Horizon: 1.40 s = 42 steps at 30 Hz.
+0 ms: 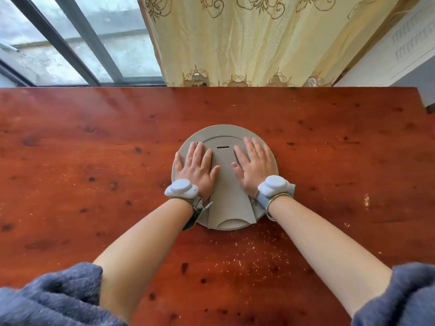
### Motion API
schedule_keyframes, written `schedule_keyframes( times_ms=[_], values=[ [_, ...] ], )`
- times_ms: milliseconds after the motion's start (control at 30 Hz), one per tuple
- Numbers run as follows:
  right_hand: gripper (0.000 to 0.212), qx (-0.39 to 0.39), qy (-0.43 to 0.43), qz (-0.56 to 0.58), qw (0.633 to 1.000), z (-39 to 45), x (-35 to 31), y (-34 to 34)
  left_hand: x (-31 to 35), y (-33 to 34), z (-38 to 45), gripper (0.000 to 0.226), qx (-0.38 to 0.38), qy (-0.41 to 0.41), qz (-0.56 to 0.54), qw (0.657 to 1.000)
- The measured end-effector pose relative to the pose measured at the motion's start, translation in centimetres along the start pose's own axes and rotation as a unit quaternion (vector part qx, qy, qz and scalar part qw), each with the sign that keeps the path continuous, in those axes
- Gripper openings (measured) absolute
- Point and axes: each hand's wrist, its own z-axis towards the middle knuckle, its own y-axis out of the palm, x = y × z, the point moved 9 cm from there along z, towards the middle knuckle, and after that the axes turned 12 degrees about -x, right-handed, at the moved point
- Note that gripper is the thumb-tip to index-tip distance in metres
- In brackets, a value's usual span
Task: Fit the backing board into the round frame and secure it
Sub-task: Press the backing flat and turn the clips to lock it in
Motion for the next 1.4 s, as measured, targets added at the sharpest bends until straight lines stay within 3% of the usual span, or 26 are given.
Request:
schedule_keyframes(
  times_ms=[100,200,367,533,700,967,1033,1100,1233,1400],
  values=[
    [0.069,-0.007,0.002,-0.002,1.000,0.1,0.0,0.2,-0.1,0.2,0.3,0.055,-0.011,-0.004,-0.006,1.000],
    [0.054,0.020,-0.001,-0.003,1.000,0.0,0.0,0.1,-0.2,0.4,0.3,0.054,-0.012,-0.006,-0.006,1.000],
    [0.049,0.035,-0.017,0.035,0.999,-0.4,-0.2,-0.2,-0.2,0.3,-0.3,0.053,0.007,-0.002,-0.007,1.000],
    [0.046,0.035,-0.086,0.094,0.991,-2.2,0.3,0.4,-0.1,-0.5,-0.7,0.052,0.025,0.032,-0.052,0.998],
    [0.062,-0.052,-0.114,0.130,0.984,-4.7,2.5,0.1,-1.3,0.6,-2.1,0.077,-0.069,0.082,-0.042,0.993],
    [0.066,-0.134,-0.067,-0.016,0.989,-3.4,1.1,-0.5,-0.5,1.0,-2.4,0.109,-0.161,0.096,0.082,0.979],
    [0.077,-0.145,-0.063,-0.055,0.986,-3.1,1.0,-0.5,-0.6,1.2,-2.2,0.113,-0.175,0.083,0.069,0.979],
    [0.096,-0.176,-0.044,-0.072,0.981,-3.0,1.6,0.2,-0.3,1.2,-1.8,0.107,-0.182,0.073,0.042,0.980],
    [0.108,-0.216,-0.024,-0.087,0.972,-2.1,2.3,0.8,0.2,0.3,-1.0,0.056,-0.171,0.057,-0.081,0.980],
    [0.108,-0.234,-0.025,-0.083,0.968,-1.9,2.2,1.3,0.0,1.1,-0.4,0.063,-0.163,0.066,-0.024,0.984]
  ],
)
